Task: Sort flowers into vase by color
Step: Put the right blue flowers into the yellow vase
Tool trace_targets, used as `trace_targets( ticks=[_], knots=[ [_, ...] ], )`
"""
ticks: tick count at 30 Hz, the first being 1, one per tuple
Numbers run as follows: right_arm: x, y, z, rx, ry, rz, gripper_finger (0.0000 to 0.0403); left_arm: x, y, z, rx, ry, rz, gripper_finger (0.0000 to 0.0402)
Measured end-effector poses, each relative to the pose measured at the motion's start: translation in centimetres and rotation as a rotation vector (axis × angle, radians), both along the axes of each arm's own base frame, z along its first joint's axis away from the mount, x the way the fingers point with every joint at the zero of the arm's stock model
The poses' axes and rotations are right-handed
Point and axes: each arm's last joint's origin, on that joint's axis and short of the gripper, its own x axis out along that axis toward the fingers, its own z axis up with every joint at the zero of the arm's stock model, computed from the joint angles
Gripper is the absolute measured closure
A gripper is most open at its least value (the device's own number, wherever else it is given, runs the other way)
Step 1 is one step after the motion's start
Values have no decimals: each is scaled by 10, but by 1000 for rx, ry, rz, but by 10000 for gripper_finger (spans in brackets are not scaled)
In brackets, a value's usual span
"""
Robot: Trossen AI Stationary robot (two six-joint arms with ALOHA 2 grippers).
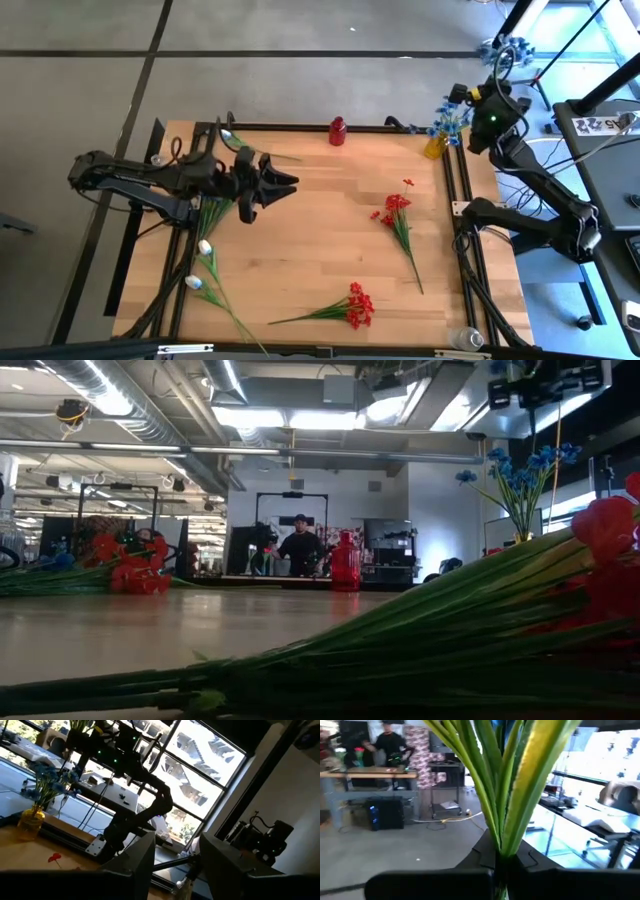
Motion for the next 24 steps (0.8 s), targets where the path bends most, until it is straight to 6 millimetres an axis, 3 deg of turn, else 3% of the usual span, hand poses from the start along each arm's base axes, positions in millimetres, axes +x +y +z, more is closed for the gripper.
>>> trace_targets(
  ticks=[7, 11, 17, 24],
  knots=[
    [-29, 39, 21, -129, -107, 58, 392, 0, -3, -1, 6, 12, -3, 251],
    [-47, 62, 19, -110, -110, 37, 392, 1, 3, -3, 36, 31, 26, 251],
    [-60, 76, -15, -31, -120, 77, 393, 1, 13, -4, 66, 48, 72, 251],
    [-46, 65, -67, -53, -198, 178, 393, 1, 18, -6, 72, 63, 78, 251]
  ],
)
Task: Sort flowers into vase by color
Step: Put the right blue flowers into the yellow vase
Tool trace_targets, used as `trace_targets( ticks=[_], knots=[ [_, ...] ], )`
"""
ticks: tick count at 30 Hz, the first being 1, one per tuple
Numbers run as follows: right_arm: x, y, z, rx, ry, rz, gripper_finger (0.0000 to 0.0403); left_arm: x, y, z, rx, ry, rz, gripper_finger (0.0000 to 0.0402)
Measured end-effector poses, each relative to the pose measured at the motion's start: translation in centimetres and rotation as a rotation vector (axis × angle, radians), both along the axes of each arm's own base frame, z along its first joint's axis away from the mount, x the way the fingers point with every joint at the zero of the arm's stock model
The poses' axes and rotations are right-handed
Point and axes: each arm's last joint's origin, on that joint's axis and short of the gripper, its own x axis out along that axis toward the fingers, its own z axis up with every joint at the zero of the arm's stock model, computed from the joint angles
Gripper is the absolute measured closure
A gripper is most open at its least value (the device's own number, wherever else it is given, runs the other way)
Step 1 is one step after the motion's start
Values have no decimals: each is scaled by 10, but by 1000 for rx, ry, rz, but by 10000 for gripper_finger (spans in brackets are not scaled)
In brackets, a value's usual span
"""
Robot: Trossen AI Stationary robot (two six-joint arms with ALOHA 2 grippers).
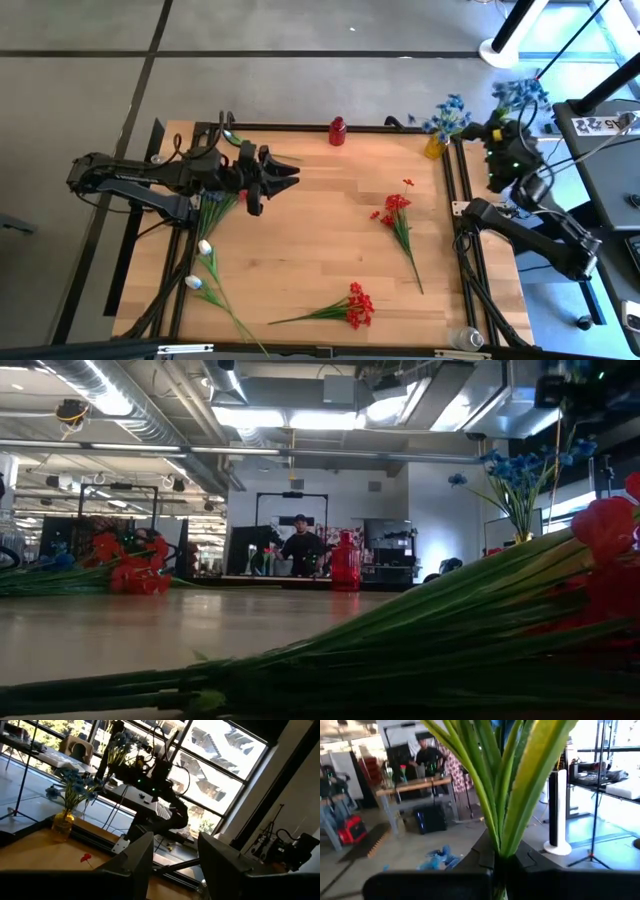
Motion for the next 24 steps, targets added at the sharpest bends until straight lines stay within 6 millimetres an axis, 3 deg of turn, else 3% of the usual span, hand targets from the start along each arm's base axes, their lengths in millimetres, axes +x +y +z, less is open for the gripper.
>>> trace_targets(
  ticks=[12, 17, 24],
  knots=[
    [19, -19, -63, -119, -80, -144, 393, 0, -2, -4, 17, 39, -8, 251],
    [26, -25, -68, -106, -59, -147, 393, 0, 2, -5, 16, 56, 23, 251],
    [36, -32, -58, -184, 21, -136, 393, -4, 9, -3, 15, 49, 46, 251]
  ],
)
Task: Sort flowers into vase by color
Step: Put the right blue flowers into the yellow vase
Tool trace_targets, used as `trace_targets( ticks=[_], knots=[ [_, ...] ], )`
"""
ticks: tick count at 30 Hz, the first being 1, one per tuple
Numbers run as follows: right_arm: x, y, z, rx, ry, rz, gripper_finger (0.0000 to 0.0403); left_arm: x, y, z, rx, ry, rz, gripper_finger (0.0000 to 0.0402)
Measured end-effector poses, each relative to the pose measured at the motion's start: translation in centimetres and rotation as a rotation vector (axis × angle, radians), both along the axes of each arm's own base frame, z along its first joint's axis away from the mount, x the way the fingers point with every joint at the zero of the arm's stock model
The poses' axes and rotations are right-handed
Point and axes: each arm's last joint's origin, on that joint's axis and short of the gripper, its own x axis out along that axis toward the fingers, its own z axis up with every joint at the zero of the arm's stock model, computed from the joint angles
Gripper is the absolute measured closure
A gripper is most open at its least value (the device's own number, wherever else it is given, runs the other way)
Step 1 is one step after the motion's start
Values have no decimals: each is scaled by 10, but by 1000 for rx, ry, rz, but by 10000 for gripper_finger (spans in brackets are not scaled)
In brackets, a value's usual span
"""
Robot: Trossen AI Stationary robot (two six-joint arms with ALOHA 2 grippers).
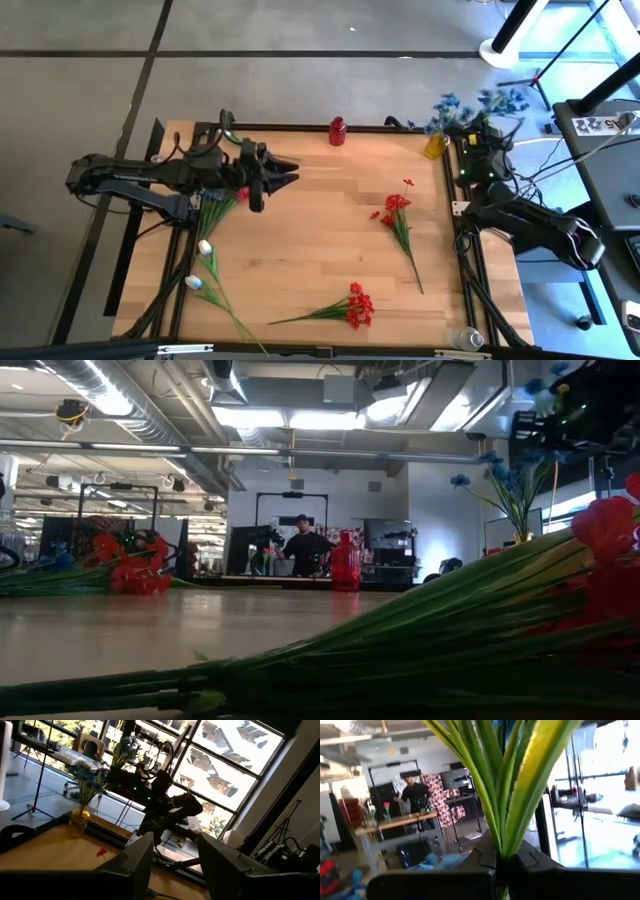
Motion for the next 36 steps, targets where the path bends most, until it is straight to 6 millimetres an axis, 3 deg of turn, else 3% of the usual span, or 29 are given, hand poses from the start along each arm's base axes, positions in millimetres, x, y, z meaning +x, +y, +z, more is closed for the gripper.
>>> trace_targets(
  ticks=[9, 15, 21, 26, 30, 36],
  knots=[
    [17, -14, -14, 75, 151, 23, 392, -7, 4, -1, -9, 44, 16, 251],
    [19, -15, -9, 16, 153, 39, 392, -7, 4, -2, -10, 51, 16, 251],
    [24, -19, -19, 82, 210, 61, 391, -7, 3, -7, -46, 99, -17, 251],
    [26, -20, -27, 135, 230, 85, 391, -9, 2, -15, -97, 233, -30, 251],
    [28, -21, -37, 198, 239, 113, 383, -18, 2, -1, -88, 416, -6, 251],
    [28, -22, -47, 258, 182, 140, 325, -38, 11, 16, -131, 591, 95, 249]
  ],
)
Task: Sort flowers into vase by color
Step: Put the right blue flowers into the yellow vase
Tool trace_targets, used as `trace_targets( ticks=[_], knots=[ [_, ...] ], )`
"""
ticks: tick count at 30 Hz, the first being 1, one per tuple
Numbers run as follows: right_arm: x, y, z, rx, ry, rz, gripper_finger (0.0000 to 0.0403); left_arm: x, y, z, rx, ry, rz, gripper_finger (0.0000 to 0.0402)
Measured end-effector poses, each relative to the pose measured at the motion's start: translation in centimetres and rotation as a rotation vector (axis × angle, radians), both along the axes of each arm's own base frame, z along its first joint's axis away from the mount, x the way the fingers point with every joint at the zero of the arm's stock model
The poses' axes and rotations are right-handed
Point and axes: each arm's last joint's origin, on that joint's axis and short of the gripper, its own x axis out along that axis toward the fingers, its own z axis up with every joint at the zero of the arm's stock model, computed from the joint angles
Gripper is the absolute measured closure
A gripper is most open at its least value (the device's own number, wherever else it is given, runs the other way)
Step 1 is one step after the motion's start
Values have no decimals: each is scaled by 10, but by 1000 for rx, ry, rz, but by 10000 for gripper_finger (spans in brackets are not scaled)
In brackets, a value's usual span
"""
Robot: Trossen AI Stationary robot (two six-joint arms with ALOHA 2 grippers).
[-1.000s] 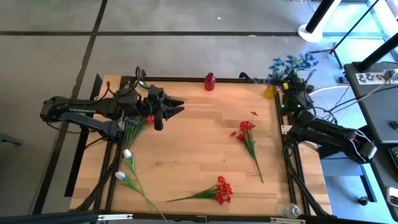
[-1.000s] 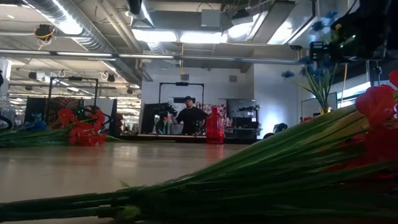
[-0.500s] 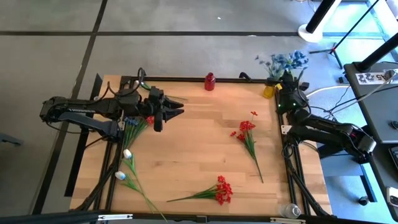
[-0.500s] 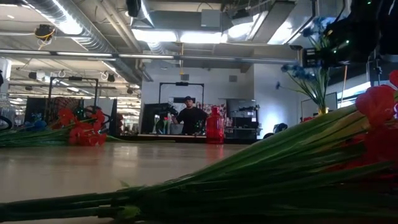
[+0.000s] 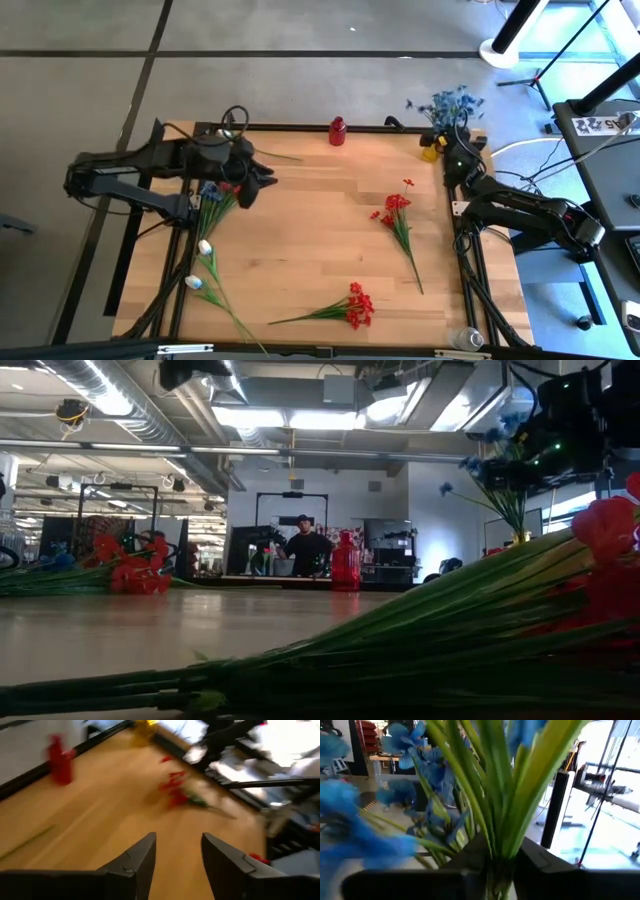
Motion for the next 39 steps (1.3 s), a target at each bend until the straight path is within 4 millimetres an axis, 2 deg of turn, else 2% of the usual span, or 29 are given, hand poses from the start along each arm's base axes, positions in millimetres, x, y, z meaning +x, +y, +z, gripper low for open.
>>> trace_targets(
  ticks=[3, 11, 15, 20, 25, 29, 33, 38, 39],
  knots=[
    [2, -1, -1, 39, -4, 42, 289, -6, 6, -4, -42, 66, 63, 243],
    [8, -3, 18, 244, -37, 107, 212, -9, 16, -12, -111, 148, 141, 231],
    [6, -2, 31, 332, -49, 82, 190, -3, 18, -18, -115, 185, 146, 231],
    [3, 2, 57, 406, -145, 74, 181, 9, 21, -24, -81, 218, 143, 231],
    [3, 3, 76, 420, -262, 108, 201, 16, 23, -24, -40, 203, 121, 231],
    [3, 3, 79, 393, -290, 67, 234, 16, 23, -22, -29, 182, 127, 231],
    [1, 0, 78, 387, -280, 24, 288, 15, 23, -22, -24, 182, 127, 231],
    [1, -12, 69, 440, -262, 0, 383, 15, 21, -22, -18, 184, 116, 238],
    [2, -15, 67, 449, -249, -12, 390, 15, 21, -22, -18, 184, 114, 240]
  ],
)
